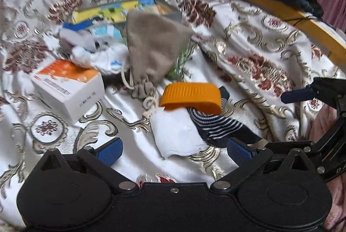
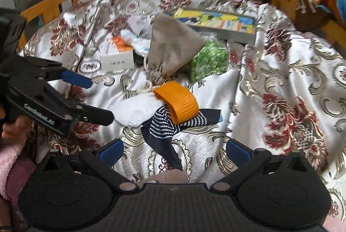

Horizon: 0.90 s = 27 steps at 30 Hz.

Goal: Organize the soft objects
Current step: 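Move left tool toward white sock while right tool approaches navy striped sock, then close left tool on white sock while right tool grasps navy striped sock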

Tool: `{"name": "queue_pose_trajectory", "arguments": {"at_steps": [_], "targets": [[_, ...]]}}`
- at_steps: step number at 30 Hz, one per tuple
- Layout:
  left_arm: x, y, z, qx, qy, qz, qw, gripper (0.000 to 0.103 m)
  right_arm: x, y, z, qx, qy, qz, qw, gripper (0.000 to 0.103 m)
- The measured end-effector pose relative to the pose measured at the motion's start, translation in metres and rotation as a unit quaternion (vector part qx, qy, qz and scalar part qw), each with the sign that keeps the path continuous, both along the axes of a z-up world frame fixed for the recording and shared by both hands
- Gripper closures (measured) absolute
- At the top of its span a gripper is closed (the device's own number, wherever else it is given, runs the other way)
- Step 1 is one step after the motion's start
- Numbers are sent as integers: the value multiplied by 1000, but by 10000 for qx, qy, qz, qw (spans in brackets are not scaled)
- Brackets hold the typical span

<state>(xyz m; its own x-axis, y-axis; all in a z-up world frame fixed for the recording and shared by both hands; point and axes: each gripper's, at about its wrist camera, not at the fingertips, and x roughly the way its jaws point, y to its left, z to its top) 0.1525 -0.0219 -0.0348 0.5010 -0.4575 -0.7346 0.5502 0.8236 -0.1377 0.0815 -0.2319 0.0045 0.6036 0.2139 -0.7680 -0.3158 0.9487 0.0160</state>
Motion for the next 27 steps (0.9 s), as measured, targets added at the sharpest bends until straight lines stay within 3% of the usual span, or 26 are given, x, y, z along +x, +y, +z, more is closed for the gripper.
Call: {"name": "queue_pose_trajectory", "arguments": {"at_steps": [10,15,23,27], "targets": [[38,-17,-24,370,120,-712,9967,8,54,9,-23,-229,509,737,9957,0],[47,-20,-36,441,143,-1024,9937,14,73,12,-31,-561,282,1121,9917,1],[59,-21,-40,334,188,-1163,9925,17,94,15,-53,-606,354,1536,9856,2],[63,-21,-43,323,178,-1224,9918,21,102,9,-61,-430,646,1599,9841,3]]}}
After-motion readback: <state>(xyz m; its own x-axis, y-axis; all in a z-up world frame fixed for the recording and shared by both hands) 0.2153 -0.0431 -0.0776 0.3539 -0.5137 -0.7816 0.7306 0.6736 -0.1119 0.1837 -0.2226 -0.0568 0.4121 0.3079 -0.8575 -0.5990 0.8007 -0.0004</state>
